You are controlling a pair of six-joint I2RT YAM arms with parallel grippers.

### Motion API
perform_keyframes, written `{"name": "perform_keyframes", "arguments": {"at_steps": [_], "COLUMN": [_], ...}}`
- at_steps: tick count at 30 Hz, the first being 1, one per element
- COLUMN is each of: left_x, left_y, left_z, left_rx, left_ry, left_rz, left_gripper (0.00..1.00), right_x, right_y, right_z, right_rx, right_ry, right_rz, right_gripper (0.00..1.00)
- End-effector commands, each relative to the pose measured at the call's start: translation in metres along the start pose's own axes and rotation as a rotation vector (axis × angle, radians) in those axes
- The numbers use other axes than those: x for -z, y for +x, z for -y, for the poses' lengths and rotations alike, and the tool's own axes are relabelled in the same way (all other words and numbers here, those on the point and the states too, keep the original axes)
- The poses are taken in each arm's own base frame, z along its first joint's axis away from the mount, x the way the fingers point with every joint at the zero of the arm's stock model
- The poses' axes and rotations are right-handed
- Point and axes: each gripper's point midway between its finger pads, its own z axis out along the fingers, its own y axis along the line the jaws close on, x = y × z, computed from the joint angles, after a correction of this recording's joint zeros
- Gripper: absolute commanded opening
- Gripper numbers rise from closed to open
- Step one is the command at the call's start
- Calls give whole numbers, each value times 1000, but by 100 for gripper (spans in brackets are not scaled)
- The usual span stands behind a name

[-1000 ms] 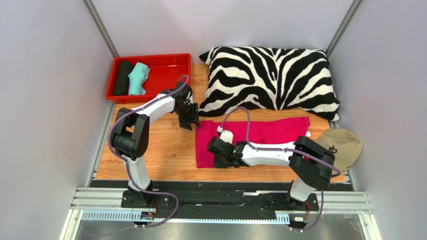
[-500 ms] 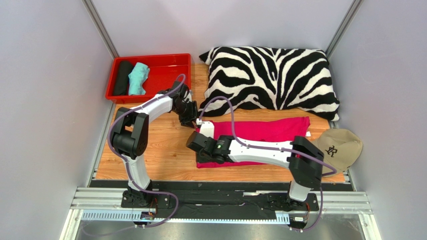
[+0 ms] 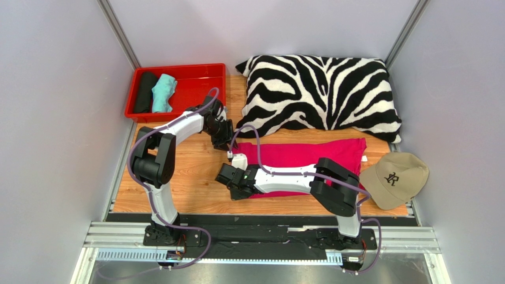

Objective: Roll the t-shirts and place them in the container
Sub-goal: Roll the T-shirt to the center of the board.

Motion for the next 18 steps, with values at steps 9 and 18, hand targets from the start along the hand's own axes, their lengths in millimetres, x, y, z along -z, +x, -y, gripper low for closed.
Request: {"name": "perform_keyframes", "arguments": {"at_steps": [9,18], "left_x": [-4,-17], "left_y": [-1,6], "left_z": [-5,-16], "left_rx": [-37,-21], "left_ry": [-1,-33], "left_rz": [-4,-40], "left_gripper": [55,52], "right_x": [54,62], "right_y": [-42,-60], "right_z": [-11,-21], "right_rx": [-10,11], "right_ry": [-31,-23], "right_rz": [132,167], "right_gripper": [17,30]}}
